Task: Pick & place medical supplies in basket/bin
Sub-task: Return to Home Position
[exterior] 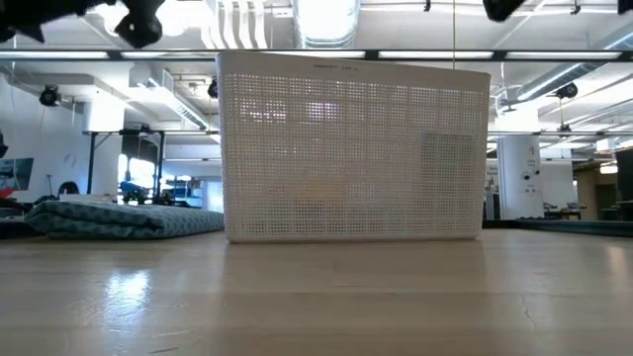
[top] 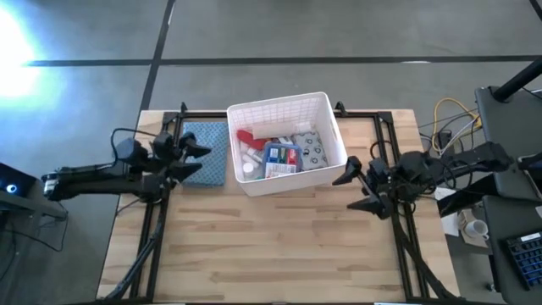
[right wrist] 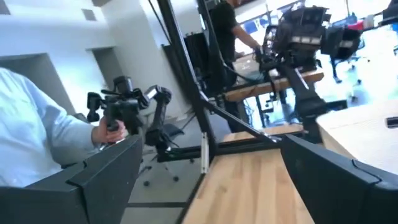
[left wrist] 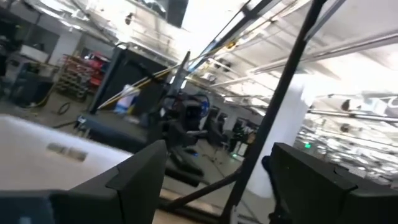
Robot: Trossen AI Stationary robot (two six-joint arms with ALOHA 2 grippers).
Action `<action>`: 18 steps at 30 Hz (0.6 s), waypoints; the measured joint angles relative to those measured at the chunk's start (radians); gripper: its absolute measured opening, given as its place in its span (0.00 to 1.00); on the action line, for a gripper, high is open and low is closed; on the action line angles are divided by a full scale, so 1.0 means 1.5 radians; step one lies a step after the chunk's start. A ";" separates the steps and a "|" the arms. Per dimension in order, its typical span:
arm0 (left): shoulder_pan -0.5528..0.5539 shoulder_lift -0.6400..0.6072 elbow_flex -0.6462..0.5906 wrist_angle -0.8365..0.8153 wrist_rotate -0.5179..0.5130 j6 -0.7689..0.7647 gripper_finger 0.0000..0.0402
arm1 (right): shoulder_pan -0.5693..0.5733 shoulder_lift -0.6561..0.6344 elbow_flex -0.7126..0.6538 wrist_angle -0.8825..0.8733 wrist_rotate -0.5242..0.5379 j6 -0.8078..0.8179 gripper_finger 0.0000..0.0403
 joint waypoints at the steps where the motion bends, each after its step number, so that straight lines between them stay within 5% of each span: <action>1: 0.003 -0.021 -0.015 -0.003 0.000 0.001 0.67 | -0.007 -0.013 -0.015 0.004 -0.002 -0.001 0.92; 15: 0.006 -0.276 -0.266 -0.002 -0.139 -0.006 0.67 | -0.019 -0.133 -0.311 0.306 -0.002 0.012 0.92; 18: 0.006 -0.332 -0.253 -0.119 -0.161 -0.003 0.67 | -0.019 -0.158 -0.339 0.318 -0.004 0.006 0.92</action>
